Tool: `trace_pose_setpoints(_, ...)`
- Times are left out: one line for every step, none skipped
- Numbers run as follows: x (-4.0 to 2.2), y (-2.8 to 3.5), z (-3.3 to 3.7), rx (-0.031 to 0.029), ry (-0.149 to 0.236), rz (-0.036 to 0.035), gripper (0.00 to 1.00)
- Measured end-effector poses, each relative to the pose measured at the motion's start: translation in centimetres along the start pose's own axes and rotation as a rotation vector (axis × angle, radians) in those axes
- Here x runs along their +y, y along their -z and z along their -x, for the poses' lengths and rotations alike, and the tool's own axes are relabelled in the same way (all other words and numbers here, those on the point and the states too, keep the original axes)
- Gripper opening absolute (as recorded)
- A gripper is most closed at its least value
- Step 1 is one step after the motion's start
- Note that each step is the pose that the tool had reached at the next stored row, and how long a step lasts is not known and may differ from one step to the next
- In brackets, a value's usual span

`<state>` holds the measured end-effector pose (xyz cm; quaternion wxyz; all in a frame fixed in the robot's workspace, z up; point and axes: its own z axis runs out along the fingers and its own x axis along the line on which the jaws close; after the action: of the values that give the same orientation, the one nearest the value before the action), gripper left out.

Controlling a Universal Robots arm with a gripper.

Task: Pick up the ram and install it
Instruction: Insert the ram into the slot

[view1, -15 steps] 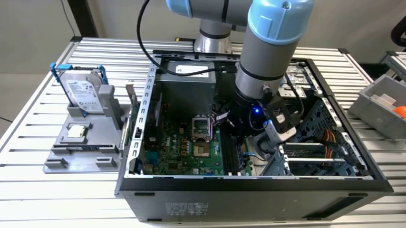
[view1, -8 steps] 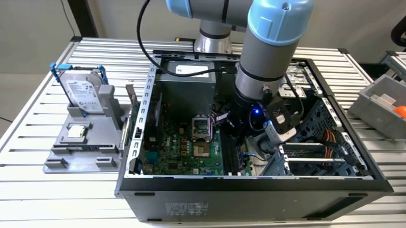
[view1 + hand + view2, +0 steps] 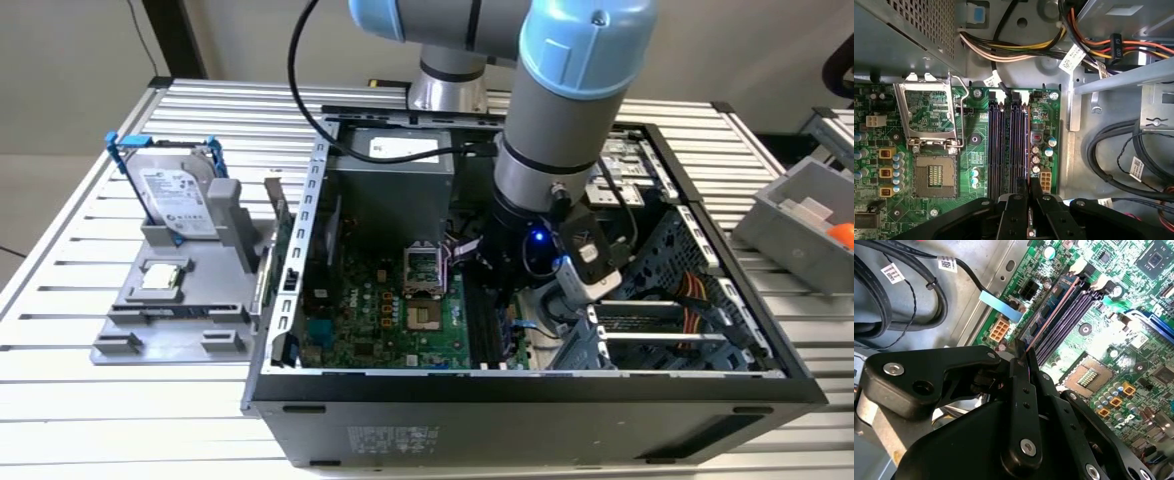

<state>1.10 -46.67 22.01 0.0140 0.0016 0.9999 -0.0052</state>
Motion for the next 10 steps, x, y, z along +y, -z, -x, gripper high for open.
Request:
trace_pose_setpoints(0.0,-0.02,0.0,0.0,0.0,-0.0001,0.0)
trace_pose_setpoints(0.01,-0.08,-0.01,-0.0001,0.0,0.0002,0.0)
trace_pose_setpoints(0.03,-0.1,-0.01,0.0,0.0,0.0001,0.0)
trace_pose_setpoints(0.03,-0.11,-0.02,0.0,0.0,0.0002,0.0)
trace_pose_setpoints(0.03,-0.1,-0.02,0.0,0.0,0.0,0.0)
trace_pose_setpoints(0.03,-0.1,-0.02,0.0,0.0,0.0,0.0)
trace_pose_setpoints(0.03,-0.11,-0.02,0.0,0.0,0.0,0.0)
trace_pose_setpoints(0.03,-0.11,-0.02,0.0,0.0,0.0001,0.0)
trace_pose_setpoints(0.02,-0.11,-0.02,0.0,0.0,0.0001,0.0)
trace_pose_setpoints(0.01,-0.11,-0.02,0.0,0.0,0.0,0.0)
